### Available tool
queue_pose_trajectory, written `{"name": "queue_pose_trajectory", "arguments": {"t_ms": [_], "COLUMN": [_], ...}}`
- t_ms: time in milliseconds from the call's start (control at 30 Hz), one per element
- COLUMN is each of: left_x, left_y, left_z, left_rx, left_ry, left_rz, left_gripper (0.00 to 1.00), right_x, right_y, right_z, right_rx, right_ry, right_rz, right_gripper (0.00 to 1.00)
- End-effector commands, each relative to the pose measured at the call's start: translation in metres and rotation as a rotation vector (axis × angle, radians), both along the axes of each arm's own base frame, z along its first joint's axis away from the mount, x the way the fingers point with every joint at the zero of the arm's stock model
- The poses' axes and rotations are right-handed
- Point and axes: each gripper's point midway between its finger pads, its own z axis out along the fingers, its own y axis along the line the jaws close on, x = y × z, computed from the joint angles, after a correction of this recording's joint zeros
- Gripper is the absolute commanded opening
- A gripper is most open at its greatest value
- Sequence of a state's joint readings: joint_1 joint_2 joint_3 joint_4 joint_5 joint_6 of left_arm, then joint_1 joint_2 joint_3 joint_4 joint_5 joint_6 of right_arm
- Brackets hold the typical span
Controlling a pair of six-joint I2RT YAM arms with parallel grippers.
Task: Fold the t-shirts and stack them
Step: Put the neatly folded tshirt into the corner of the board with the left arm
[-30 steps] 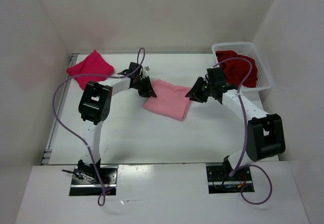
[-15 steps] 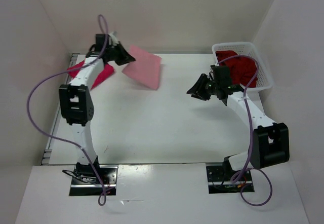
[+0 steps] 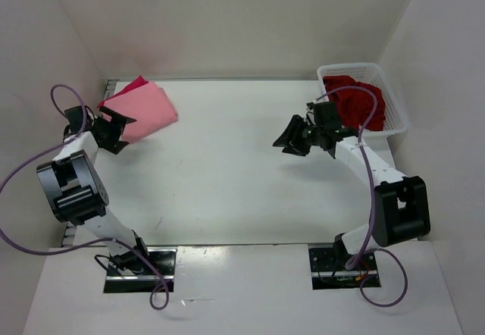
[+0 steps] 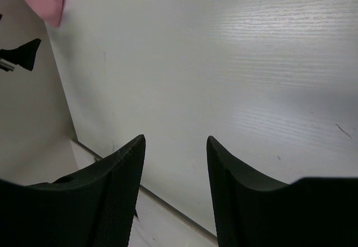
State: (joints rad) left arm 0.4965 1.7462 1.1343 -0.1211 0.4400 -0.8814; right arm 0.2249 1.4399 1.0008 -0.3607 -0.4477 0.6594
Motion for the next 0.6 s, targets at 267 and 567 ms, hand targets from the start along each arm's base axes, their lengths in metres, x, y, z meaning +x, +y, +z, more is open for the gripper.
{"name": "queue_pose_trajectory", "arguments": {"t_ms": [267, 567], "left_x": [-0.015, -0.078], "left_y": [-0.135, -0.32], "left_z": [0.105, 0.067], "left_rx": [0.153, 0.048], "left_ry": [-0.266, -0.227], "left_rz": [-0.322, -0.877], "left_gripper": [0.94, 0.65], "right_x": [0.068, 0.158], "right_y": [-0.003, -0.162], "right_z": [0.064, 0.091], "right_rx": [-0.068, -0.307], "right_ry": [-0.179, -0.267], "right_rz": [-0.081, -0.472], "right_gripper": [0.11, 0.27]}}
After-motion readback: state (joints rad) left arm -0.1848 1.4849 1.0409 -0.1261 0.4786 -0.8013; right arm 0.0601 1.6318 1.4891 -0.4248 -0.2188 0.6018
